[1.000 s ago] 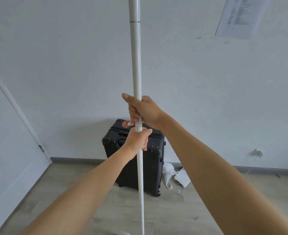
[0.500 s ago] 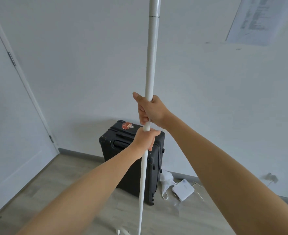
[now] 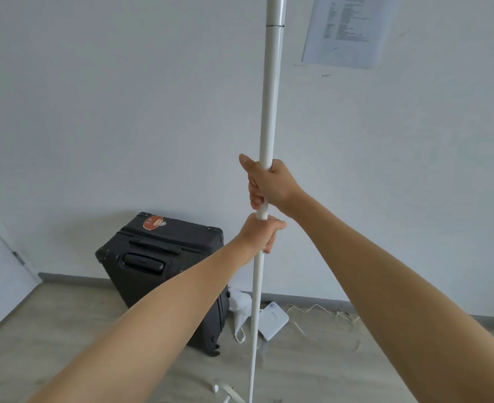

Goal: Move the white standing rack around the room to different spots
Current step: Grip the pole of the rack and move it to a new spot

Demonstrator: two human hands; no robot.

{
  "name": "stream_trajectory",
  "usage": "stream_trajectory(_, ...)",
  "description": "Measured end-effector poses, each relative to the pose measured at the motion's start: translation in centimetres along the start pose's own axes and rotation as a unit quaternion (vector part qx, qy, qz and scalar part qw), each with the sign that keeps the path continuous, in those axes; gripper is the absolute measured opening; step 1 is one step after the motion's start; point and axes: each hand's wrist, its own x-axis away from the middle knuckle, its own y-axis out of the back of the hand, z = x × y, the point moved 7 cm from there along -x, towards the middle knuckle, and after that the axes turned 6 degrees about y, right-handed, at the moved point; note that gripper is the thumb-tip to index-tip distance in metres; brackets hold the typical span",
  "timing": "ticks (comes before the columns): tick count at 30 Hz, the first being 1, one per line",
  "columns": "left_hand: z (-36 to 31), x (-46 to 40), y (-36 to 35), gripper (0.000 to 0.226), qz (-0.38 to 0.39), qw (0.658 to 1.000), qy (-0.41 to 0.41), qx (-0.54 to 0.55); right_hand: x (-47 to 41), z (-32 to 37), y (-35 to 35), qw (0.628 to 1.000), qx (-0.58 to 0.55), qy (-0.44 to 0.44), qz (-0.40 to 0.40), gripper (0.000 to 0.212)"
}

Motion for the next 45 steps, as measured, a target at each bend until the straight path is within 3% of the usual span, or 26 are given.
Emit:
stream_trajectory(10, -3.8, -6.6, -10.4, 0.037, 0.023, 1.0, -0.012, -0.015, -1.3, -2.1, 12.6, 0.998, 0.011, 0.015, -0.063, 0.048)
stream_trajectory(18, -7.4, -12.6, -19.5, 0.023, -0.046, 0.999, -0.007, -0.005, -2.5, -4.1, 24.4, 0.998, 0.015, 0.041, -0.041, 0.034)
stream_trajectory(24, -9.5, -16.1, -24.1, 0.028, -0.087, 0.996, 0.002, 0.013, -3.7, -4.6, 30.8, 0.998, 0.039, 0.054, -0.02, 0.023)
stream_trajectory(31, -10.5, -19.4, -26.5, 0.028, -0.107, 0.994, 0.004, 0.004, -5.1, -5.7, 35.0, 0.994, 0.087, 0.064, -0.027, 0.004)
stream_trajectory(45, -14.8, -31.3, -29.8, 0.026, -0.057, 0.998, -0.02, -0.008, -13.9, -8.9, 42.5, 0.991, 0.103, 0.03, -0.076, 0.003)
